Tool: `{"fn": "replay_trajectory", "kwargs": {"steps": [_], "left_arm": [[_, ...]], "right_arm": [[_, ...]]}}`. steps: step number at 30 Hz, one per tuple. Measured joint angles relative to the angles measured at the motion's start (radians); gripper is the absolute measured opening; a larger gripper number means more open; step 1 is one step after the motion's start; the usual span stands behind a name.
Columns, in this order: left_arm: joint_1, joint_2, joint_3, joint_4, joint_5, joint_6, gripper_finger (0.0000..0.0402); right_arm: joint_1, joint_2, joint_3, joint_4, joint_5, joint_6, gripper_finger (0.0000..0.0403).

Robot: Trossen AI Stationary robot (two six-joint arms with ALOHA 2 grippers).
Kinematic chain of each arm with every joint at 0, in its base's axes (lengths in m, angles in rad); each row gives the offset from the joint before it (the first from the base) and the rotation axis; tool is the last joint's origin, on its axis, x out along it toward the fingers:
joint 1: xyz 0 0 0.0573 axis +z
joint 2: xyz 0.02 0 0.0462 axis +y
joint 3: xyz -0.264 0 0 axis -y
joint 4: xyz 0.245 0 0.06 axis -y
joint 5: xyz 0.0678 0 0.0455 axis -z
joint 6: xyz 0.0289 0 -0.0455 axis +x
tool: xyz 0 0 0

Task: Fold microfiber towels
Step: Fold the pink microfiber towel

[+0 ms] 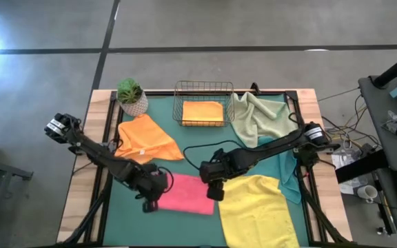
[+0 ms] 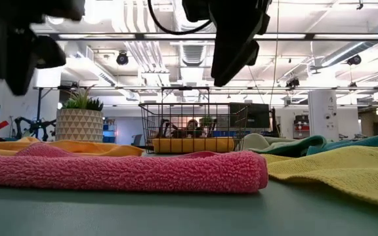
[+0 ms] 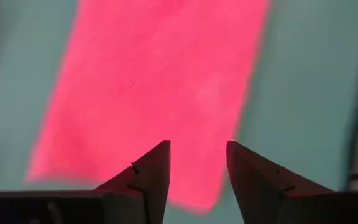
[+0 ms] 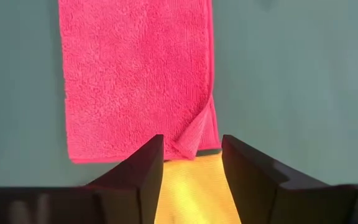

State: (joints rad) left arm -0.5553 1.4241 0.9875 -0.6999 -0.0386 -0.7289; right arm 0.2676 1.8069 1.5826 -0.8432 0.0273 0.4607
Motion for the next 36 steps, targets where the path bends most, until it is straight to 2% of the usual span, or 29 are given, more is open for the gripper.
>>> {"fn": "replay_trajectory", "kwargs": {"steps": [3,8,13,21,24,28,36], "left_arm": [[-0.015,0.027,-0.034,0.125,-0.024,-0.047,0.0141],[-0.042,0.076,-0.079,0.145,-0.027,-0.111,0.0141],[-0.086,0.122,-0.111,0.201,0.022,-0.124,0.0139],[-0.106,0.164,-0.131,0.190,0.040,-0.098,0.0104],[-0.095,0.171,-0.132,0.148,0.034,-0.049,0.0086],[-0.071,0.170,-0.132,0.014,0.024,0.032,0.0065],[0.010,0.149,-0.136,-0.253,-0.117,0.161,0.0046]], "right_arm": [[0.000,0.000,0.000,-0.007,0.000,-0.001,0.0145],[0.003,0.000,-0.004,-0.023,0.000,-0.001,0.0136],[0.003,0.000,-0.004,-0.025,-0.001,-0.001,0.0132],[0.003,0.000,-0.006,-0.024,-0.001,-0.001,0.0130],[0.003,0.000,-0.006,-0.022,0.000,-0.001,0.0125],[0.003,0.000,-0.006,-0.020,0.000,-0.001,0.0123],[0.003,0.002,-0.006,0.002,-0.001,-0.043,0.0122]]}}
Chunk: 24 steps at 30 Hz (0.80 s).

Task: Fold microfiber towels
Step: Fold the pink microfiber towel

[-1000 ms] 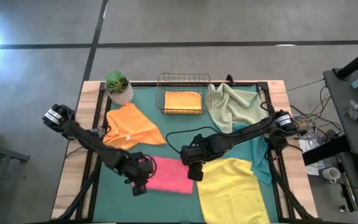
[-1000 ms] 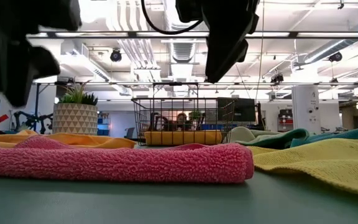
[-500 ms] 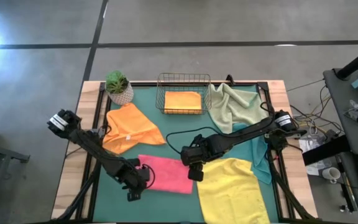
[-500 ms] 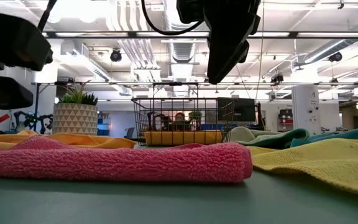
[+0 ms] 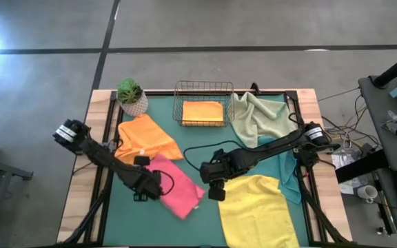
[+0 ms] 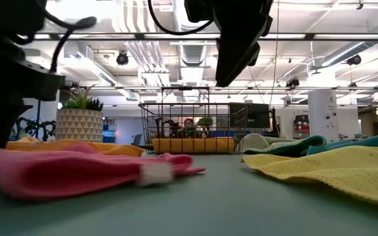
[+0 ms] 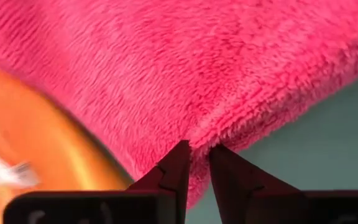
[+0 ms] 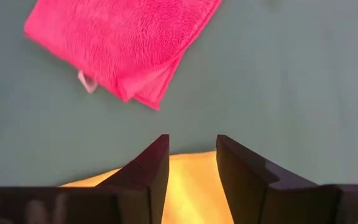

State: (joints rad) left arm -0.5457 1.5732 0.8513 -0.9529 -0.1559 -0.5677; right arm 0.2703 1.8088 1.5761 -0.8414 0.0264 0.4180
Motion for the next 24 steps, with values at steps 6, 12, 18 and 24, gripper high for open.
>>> {"fn": "replay_trajectory", "kwargs": {"steps": [6,12,18,24], "left_arm": [[0.018,-0.052,0.020,-0.005,0.008,-0.003,0.0045],[0.017,-0.129,0.055,0.047,0.012,-0.098,0.0045],[0.015,-0.166,0.054,0.231,0.012,-0.180,0.0045],[0.008,-0.158,0.051,0.167,0.020,-0.184,0.0045]], "right_arm": [[0.004,0.041,-0.011,0.127,-0.075,-0.131,0.0121],[0.005,0.081,-0.024,0.314,-0.140,-0.253,0.0110],[0.004,0.123,-0.027,0.445,-0.193,-0.295,0.0094],[0.007,0.187,-0.029,0.467,-0.219,-0.282,0.0074]]}}
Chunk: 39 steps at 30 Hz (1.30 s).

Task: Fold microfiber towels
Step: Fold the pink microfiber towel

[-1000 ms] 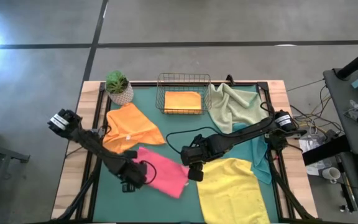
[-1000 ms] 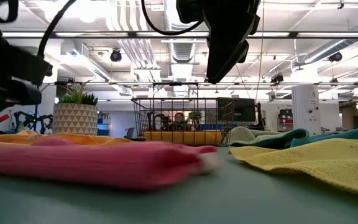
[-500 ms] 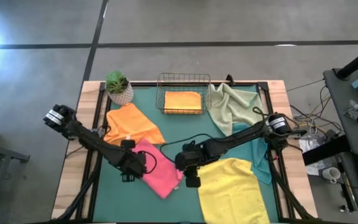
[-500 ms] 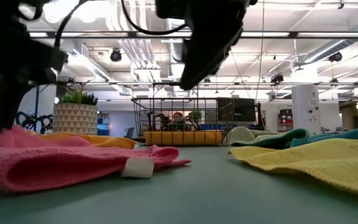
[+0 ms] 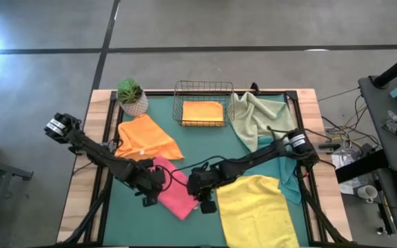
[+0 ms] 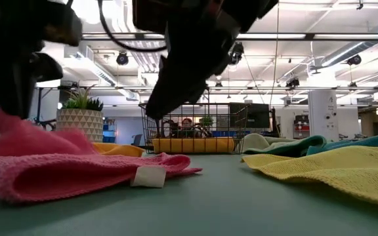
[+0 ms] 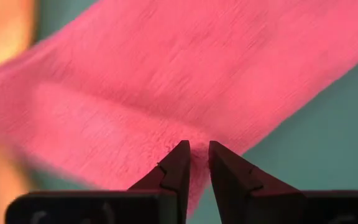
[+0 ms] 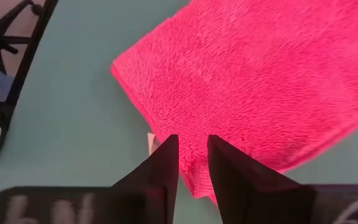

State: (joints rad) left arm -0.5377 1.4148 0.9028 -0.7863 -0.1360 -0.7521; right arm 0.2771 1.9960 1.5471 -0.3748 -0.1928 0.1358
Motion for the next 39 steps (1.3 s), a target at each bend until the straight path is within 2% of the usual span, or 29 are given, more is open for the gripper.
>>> {"fn": "replay_trajectory", "kwargs": {"steps": [5,14,17,25,27,33,39], "left_arm": [[0.001,-0.010,0.000,-0.226,0.000,0.000,0.0045],[0.002,-0.027,0.001,-0.428,0.001,-0.012,0.0045],[0.002,-0.034,0.001,-0.440,0.012,-0.024,0.0045],[0.002,-0.046,0.001,-0.366,0.071,-0.085,0.0045],[0.002,-0.046,0.001,-0.282,0.078,-0.103,0.0045],[0.002,-0.026,-0.026,0.131,0.053,-0.081,0.0045],[0.004,0.056,-0.030,0.176,0.025,-0.081,0.0045]], "right_arm": [[0.000,0.021,-0.002,0.013,-0.016,0.017,0.0064],[-0.001,0.020,-0.025,0.044,-0.017,0.021,0.0063],[0.000,0.020,-0.025,0.052,-0.017,0.021,0.0063],[-0.001,0.020,-0.027,0.081,-0.016,0.016,0.0063],[-0.001,0.019,-0.036,0.085,-0.016,0.011,0.0063],[-0.001,0.018,-0.073,0.129,-0.016,0.040,0.0063],[-0.003,0.018,-0.094,0.126,-0.013,0.051,0.0063]]}}
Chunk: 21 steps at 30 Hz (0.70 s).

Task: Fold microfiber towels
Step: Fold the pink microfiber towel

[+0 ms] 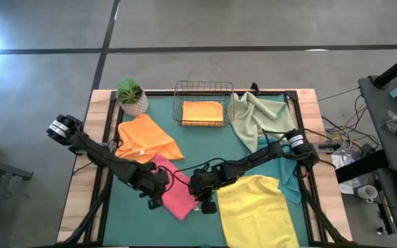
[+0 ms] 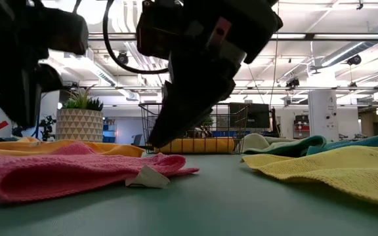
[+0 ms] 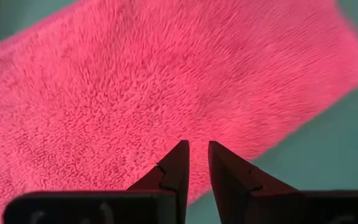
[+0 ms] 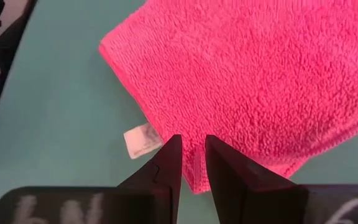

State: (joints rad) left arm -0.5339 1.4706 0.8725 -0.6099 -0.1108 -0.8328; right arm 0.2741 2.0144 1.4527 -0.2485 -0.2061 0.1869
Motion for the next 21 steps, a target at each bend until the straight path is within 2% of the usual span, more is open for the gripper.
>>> {"fn": "replay_trajectory", "kwargs": {"steps": [8,15,21], "left_arm": [[0.000,0.099,-0.013,-0.003,0.015,0.001,0.0045],[0.000,0.110,-0.013,-0.002,0.027,0.009,0.0045],[0.000,0.106,-0.013,-0.054,0.028,0.012,0.0045]], "right_arm": [[-0.013,0.000,-0.010,-0.009,0.027,0.021,0.0063],[-0.026,0.000,-0.040,-0.010,0.039,0.066,0.0063],[-0.026,-0.002,-0.050,-0.074,0.097,0.105,0.0063]]}}
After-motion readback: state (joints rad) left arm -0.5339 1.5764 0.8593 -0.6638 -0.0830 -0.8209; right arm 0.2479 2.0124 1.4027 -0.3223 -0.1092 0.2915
